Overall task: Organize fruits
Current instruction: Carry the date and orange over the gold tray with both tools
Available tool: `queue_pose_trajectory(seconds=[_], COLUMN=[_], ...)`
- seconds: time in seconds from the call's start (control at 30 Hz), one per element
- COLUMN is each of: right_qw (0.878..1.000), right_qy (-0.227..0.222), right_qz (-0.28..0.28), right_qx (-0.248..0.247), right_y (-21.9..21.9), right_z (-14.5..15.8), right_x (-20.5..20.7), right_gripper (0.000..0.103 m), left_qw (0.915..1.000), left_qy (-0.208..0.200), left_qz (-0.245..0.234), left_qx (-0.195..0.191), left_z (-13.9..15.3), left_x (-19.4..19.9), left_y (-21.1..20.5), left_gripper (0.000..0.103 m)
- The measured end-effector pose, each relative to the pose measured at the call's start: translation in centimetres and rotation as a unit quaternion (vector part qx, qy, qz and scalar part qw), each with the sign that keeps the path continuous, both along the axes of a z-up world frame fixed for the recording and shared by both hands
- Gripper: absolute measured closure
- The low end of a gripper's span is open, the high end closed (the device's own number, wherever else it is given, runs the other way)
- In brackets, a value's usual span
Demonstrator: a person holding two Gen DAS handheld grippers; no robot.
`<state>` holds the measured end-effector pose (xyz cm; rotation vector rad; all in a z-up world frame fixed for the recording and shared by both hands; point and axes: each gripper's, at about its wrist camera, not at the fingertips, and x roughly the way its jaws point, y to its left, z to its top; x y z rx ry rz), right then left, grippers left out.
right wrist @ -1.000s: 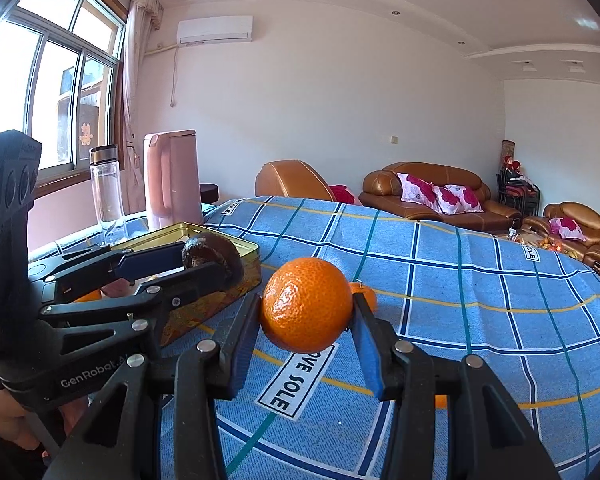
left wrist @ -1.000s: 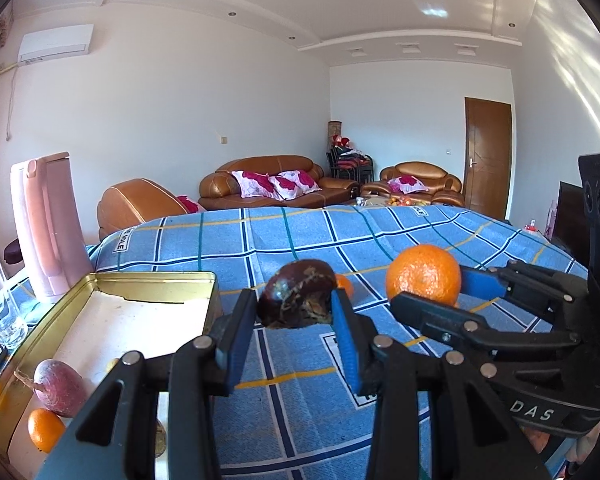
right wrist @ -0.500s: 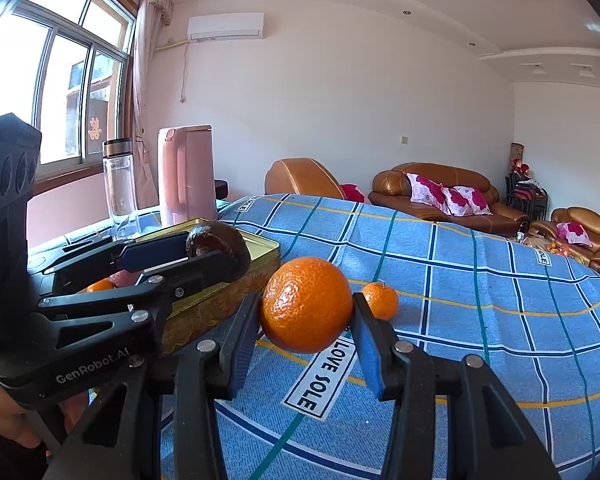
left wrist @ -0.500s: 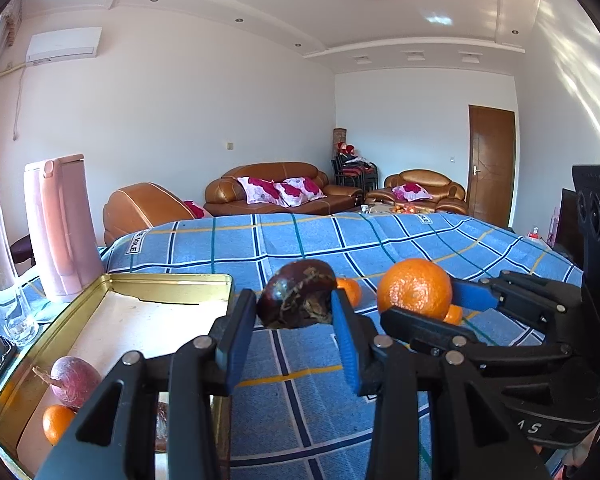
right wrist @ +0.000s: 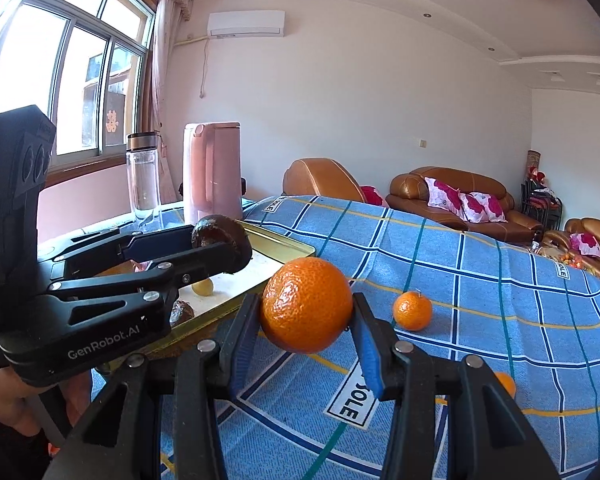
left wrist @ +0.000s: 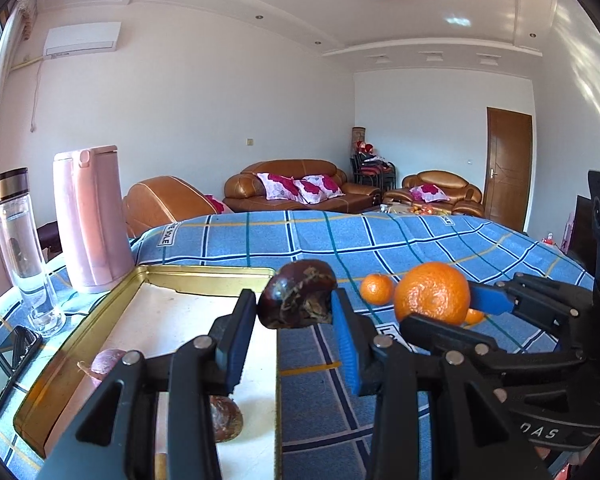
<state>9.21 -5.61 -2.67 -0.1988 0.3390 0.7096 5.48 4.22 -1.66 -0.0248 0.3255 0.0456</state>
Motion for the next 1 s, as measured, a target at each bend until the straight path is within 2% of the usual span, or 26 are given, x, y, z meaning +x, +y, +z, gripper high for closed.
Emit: queue_pose_trajectory(seconds=[0.57, 1.0], right_qw=[0.999, 0.997], right_qy=[0.005, 0.008], right_qz=[0.046, 0.076], right_qx=[-0.009, -0.020], right_y=[3.6, 6.4], right_z=[-0.2, -0.4], right_x=[-1.4, -2.1], right_gripper=[0.056, 0.056], left_qw=[0.9989, 0.9971], left_qy=[0.001, 0.018], left_qz=[0.047, 0.074], left_qx=[0.006, 0.008], left_z=[0.2, -0.8], left_x=[-2.4, -4.1], left_y=[4.6, 7.4], left_gripper=[0.063, 0.063])
